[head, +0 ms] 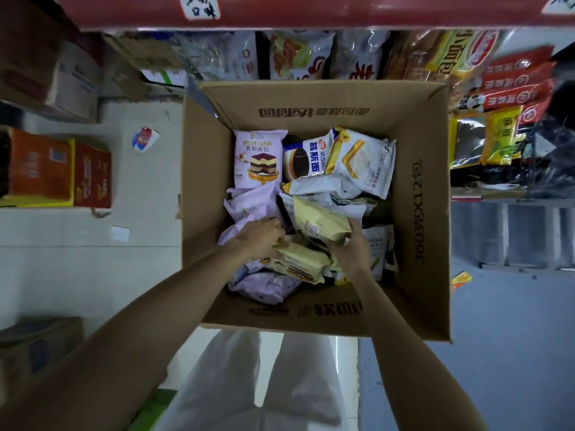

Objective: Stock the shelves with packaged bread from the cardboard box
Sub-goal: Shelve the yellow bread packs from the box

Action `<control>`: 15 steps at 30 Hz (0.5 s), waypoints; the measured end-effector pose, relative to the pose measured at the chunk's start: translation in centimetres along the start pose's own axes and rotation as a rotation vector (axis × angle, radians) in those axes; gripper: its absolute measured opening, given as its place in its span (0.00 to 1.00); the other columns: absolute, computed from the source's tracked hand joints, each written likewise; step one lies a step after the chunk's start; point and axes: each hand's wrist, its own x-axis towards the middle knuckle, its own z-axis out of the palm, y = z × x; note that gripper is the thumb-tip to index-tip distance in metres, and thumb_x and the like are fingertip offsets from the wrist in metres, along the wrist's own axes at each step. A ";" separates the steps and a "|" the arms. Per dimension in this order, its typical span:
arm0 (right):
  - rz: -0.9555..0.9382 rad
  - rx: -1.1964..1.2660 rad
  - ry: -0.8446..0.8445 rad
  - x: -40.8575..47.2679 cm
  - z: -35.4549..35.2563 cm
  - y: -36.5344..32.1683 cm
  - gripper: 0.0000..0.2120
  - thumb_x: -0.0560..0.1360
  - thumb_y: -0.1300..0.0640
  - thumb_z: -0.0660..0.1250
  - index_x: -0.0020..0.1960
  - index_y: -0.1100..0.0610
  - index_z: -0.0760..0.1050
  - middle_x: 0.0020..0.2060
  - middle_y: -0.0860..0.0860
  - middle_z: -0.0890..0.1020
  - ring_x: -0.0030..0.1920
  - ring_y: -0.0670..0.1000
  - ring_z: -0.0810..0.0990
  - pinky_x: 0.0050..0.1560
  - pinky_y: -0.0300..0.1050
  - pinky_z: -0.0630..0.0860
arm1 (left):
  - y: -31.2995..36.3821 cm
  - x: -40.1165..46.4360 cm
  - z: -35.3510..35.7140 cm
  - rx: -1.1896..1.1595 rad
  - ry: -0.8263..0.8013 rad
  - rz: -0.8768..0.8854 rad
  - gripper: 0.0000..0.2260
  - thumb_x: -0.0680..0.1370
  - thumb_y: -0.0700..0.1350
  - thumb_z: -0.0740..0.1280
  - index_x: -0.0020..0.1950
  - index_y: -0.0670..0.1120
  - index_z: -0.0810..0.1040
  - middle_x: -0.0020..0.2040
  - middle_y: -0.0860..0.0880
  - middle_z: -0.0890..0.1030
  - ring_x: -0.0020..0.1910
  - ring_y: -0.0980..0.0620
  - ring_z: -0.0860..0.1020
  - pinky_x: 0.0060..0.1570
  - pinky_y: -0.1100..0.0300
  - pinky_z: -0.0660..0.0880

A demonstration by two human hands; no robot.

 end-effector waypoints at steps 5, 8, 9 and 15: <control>-0.165 0.034 0.172 -2.6 -3.1 -1.3 0.28 0.72 0.58 0.72 0.68 0.55 0.64 0.59 0.53 0.78 0.58 0.54 0.77 0.50 0.49 0.77 | 0.9 -4.2 -0.3 -0.307 0.218 -0.188 0.14 0.77 0.55 0.66 0.50 0.44 0.72 0.45 0.47 0.78 0.46 0.46 0.77 0.37 0.57 0.62; -0.288 -0.012 0.249 -3.8 -5.6 -2.9 0.28 0.72 0.54 0.72 0.68 0.53 0.65 0.59 0.53 0.78 0.59 0.55 0.77 0.54 0.52 0.77 | 1.3 -7.0 -1.7 -0.554 0.407 -0.294 0.13 0.76 0.53 0.68 0.55 0.47 0.76 0.49 0.54 0.80 0.48 0.54 0.78 0.42 0.59 0.68; -0.334 -0.035 0.266 -4.1 -6.4 -3.6 0.28 0.72 0.52 0.72 0.69 0.53 0.65 0.59 0.54 0.78 0.60 0.55 0.76 0.55 0.54 0.77 | 1.5 -8.1 -2.4 -0.652 0.487 -0.323 0.12 0.75 0.53 0.70 0.53 0.49 0.77 0.48 0.57 0.81 0.47 0.58 0.78 0.44 0.60 0.71; -0.623 -0.119 0.300 -6.6 -10.3 -10.6 0.27 0.74 0.45 0.68 0.68 0.57 0.69 0.54 0.56 0.80 0.55 0.56 0.79 0.49 0.50 0.78 | 3.7 -14.4 -8.9 -1.225 1.077 -0.333 0.07 0.72 0.47 0.73 0.45 0.52 0.76 0.40 0.59 0.80 0.41 0.63 0.77 0.43 0.68 0.72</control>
